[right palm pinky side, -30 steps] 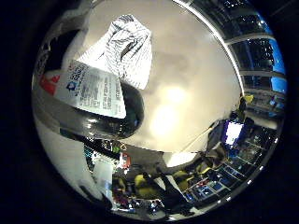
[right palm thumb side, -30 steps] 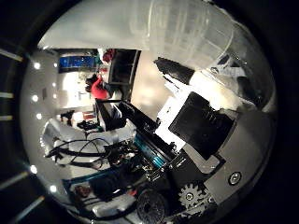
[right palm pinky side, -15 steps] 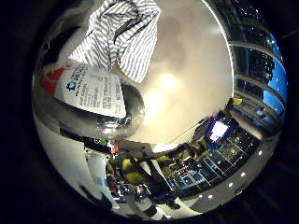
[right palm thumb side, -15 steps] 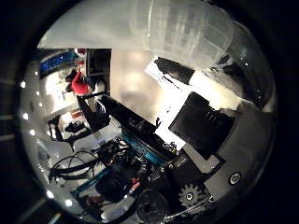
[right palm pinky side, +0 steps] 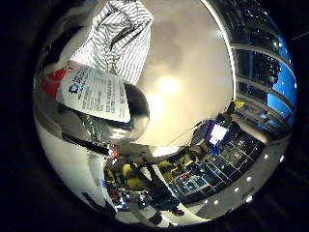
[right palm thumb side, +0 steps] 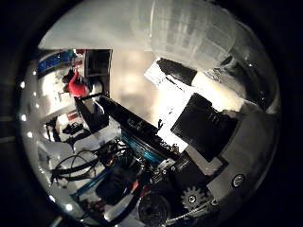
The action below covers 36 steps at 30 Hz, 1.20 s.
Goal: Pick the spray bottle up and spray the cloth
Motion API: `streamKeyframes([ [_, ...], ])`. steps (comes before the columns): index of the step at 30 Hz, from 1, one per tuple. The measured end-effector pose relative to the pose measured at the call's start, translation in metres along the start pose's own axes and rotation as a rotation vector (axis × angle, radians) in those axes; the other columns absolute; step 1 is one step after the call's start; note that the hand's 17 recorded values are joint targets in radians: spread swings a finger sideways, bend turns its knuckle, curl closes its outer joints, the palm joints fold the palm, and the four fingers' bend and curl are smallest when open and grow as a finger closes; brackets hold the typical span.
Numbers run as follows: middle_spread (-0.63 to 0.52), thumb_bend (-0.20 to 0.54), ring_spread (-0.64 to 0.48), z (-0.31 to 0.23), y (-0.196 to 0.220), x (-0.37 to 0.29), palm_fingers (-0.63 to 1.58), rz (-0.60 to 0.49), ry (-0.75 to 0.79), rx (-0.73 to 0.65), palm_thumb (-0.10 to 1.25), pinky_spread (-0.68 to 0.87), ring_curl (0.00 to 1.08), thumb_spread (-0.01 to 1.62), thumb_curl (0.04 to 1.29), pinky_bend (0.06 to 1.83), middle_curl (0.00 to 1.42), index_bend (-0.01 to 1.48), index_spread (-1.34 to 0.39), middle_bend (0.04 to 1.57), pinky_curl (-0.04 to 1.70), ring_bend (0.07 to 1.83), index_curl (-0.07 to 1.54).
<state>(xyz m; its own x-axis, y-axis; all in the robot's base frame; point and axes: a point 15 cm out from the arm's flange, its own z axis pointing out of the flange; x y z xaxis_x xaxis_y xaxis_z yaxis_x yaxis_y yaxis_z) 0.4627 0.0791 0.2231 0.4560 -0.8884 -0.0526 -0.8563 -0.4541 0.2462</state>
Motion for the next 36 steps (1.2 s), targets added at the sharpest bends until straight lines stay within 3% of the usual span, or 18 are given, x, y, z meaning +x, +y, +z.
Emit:
streamKeyframes([
  [13,-0.09,-0.014,-0.17,-0.061,-0.020,-0.087,1.18,-0.010,-0.313,0.213,1.00,-0.18,0.62,1.07,0.62,1.02,0.62,1.21,-0.19,1.39,1.37,1.47,0.74],
  [19,-0.09,-0.013,-0.17,-0.098,-0.049,-0.150,1.18,-0.105,-0.468,0.388,1.01,-0.18,0.62,1.07,0.63,1.02,0.62,1.21,-0.19,1.39,1.37,1.47,0.74],
  [24,-0.09,-0.014,-0.17,-0.100,-0.066,-0.197,1.18,-0.275,-0.574,0.455,1.03,-0.18,0.62,1.03,0.65,1.02,0.62,1.21,-0.19,1.39,1.37,1.47,0.74],
  [28,-0.09,-0.019,-0.17,-0.107,-0.080,-0.243,1.18,-0.361,-0.745,0.525,1.01,-0.18,0.62,0.99,0.67,1.02,0.62,1.21,-0.19,1.39,1.37,1.47,0.75],
  [33,-0.09,-0.017,-0.17,-0.110,-0.096,-0.280,1.17,-0.401,-0.958,0.648,1.00,-0.18,0.62,0.96,0.69,1.02,0.62,1.19,-0.20,1.39,1.37,1.47,0.75],
  [36,-0.09,-0.016,-0.17,-0.105,-0.110,-0.283,1.17,-0.413,-0.996,0.732,1.00,-0.18,0.62,0.95,0.70,1.02,0.62,1.19,-0.20,1.39,1.37,1.47,0.75],
])
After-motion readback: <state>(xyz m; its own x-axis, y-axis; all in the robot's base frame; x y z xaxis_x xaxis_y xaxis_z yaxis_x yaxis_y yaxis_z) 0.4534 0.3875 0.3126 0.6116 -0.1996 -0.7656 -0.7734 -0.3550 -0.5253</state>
